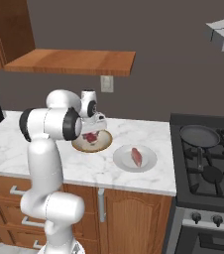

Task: Place one of the steaks on the plate and the other in the bowl. Then place the bowl in the fridge.

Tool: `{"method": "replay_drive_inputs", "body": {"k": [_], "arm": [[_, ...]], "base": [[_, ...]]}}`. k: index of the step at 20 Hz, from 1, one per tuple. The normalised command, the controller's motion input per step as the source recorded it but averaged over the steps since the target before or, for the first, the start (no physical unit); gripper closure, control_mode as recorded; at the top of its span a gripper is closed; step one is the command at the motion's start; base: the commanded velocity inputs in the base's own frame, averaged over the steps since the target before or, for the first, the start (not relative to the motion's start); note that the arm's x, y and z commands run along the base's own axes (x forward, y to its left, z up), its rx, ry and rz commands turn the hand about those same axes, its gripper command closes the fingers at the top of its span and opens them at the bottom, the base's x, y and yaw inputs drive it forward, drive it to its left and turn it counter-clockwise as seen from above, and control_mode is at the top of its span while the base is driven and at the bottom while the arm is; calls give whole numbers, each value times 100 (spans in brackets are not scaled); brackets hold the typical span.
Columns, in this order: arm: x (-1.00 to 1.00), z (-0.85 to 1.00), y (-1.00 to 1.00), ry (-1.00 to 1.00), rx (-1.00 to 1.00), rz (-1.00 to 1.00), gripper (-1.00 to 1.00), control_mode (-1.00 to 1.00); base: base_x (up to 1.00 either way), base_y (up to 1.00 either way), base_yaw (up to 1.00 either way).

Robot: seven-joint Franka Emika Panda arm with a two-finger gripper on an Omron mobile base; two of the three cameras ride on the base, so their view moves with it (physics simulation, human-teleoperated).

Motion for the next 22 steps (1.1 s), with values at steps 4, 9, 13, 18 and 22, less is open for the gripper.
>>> {"method": "replay_drive_inputs", "body": {"k": [4, 9, 13, 18, 22], "arm": [[4, -50, 0, 2, 0, 0, 100, -100], [3, -32, 0, 0, 0, 0, 100, -100], [2, -14, 0, 0, 0, 0, -100, -100], [0, -1, 0, 0, 0, 0, -100, -100], [-7, 2, 0, 0, 0, -2, -100, -100]], "base": [[0, 0, 0], [0, 0, 0], [0, 0, 0], [0, 0, 0], [0, 0, 0]]}}
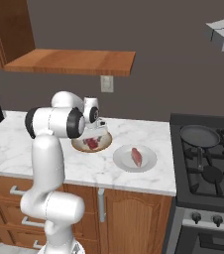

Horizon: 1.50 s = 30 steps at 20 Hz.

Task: Place one of the steaks on the plate and the other in the bowl. Then place the bowl in the fridge.

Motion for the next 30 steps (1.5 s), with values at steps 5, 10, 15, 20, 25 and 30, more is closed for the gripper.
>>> {"method": "replay_drive_inputs", "body": {"k": [5, 10, 15, 20, 25, 30], "arm": [[-21, 26, 0, 0, 0, -2, -100, -100], [-33, 65, 0, 0, -2, 0, -100, -100], [-75, 70, 0, 0, -3, -4, -100, -100], [-95, 69, 0, 0, -2, -8, -100, -100], [-93, 66, 0, 0, -1, -13, -100, -100], [-78, 60, 0, 0, 0, -16, -100, -100]], "base": [[0, 0, 0], [0, 0, 0], [0, 0, 0], [0, 0, 0], [0, 0, 0], [0, 0, 0]]}}
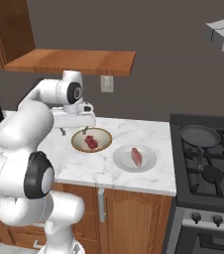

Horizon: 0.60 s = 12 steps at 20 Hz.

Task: Place one of the steaks on the plate and the other in the bowl. Then place the bowl in the fridge.

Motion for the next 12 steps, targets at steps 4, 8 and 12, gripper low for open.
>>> {"method": "replay_drive_inputs", "body": {"k": [4, 8, 12], "arm": [[-64, 0, -1, 0, 0, -20, -100, -100], [-48, 0, -1, 1, 0, -35, -100, -100], [-28, 0, -1, 0, -5, -52, -100, -100]], "base": [[0, 0, 0], [0, 0, 0], [0, 0, 0]]}}
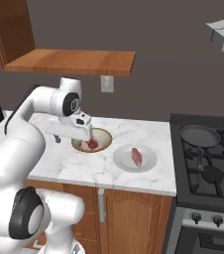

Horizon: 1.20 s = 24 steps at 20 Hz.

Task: Place one of the steaks on the plate and the other in the bowl. Then place the bowl in the fridge.

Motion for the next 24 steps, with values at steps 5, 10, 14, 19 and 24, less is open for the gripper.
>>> {"method": "replay_drive_inputs", "body": {"k": [5, 10, 14, 19, 24], "arm": [[-9, -16, 0, 0, -19, -36, -100, -100], [0, -22, 0, 1, -18, -3, -100, -100], [0, -33, 0, 0, -4, -2, -100, -100], [0, -24, 0, 0, 0, -1, -100, -100], [1, -6, 1, -3, 0, 0, -100, -100]], "base": [[0, 0, 0], [0, 0, 0], [0, 0, 0], [0, 0, 0], [0, 0, 0]]}}
